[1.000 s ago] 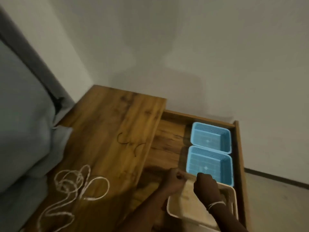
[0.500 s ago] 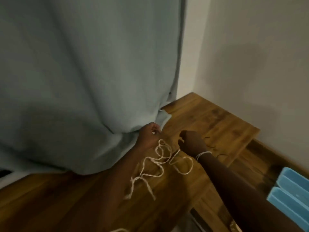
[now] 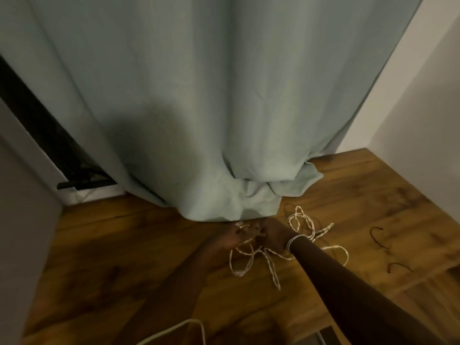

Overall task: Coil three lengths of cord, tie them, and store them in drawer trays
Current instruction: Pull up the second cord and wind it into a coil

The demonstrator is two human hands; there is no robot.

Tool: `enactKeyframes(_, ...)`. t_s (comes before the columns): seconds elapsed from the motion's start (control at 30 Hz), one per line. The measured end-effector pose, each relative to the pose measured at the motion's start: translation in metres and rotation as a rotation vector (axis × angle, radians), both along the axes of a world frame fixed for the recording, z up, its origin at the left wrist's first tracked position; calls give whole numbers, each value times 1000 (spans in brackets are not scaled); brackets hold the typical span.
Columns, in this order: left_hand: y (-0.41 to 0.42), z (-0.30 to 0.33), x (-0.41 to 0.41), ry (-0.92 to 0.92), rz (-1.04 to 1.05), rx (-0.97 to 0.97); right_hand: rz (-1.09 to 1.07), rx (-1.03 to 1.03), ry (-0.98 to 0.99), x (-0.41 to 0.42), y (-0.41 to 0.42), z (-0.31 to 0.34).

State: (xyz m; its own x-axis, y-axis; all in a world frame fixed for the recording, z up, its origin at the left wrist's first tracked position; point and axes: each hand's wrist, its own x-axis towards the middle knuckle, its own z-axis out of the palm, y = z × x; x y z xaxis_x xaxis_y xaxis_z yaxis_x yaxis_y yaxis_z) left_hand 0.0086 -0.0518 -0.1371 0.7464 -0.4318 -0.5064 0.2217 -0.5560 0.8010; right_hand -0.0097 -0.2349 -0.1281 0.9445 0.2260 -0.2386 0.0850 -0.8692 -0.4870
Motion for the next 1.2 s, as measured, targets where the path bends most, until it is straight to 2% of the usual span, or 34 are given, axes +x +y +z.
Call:
enactKeyframes(0.07, 3, 8, 12, -20, -77, 31, 18, 20, -42, 3, -3, -3)
enactKeyframes(0.2, 20, 33, 40, -245, -397, 285, -61, 197, -174, 12, -9, -4)
enactKeyframes(0.23, 23, 41, 45, -270, -403, 312, -72, 256, -205, 15, -10, -1)
enactKeyframes(0.33, 29, 69, 58, -350, -375, 199, -106, 399, -255, 26, -11, 23)
enactKeyframes(0.4, 33, 85, 67, -441, -343, 192, -119, 485, -301, 36, -15, 47)
enactKeyframes(0.43, 37, 93, 69, -467, -303, 165, -119, 523, -323, 43, -18, 59)
enactKeyframes(0.5, 40, 113, 72, -451, -166, -28, -111, 589, -378, 58, -26, 88)
enactKeyframes(0.6, 35, 156, 70, -355, 12, -478, -170, 753, -403, 75, -36, 131)
enactKeyframes(0.7, 18, 205, 66, -238, 9, -847, -140, 996, -261, 82, -35, 174)
enactKeyframes(0.8, -9, 247, 63, -267, 30, -1029, 22, 1036, -151, 80, -25, 207)
enactKeyframes(0.93, -33, 282, 67, -290, 179, -1243, 163, 1017, 129, 72, -16, 223)
enactKeyframes(1.03, -39, 292, 74, -360, 167, -1289, 148, 1043, 260, 63, -17, 234)
enactKeyframes(1.17, -45, 293, 78, -580, 203, -1125, 123, 1099, 391, 51, -30, 260)
enactKeyframes(1.2, -45, 292, 77, -581, 217, -1102, 127, 1110, 387, 50, -35, 266)
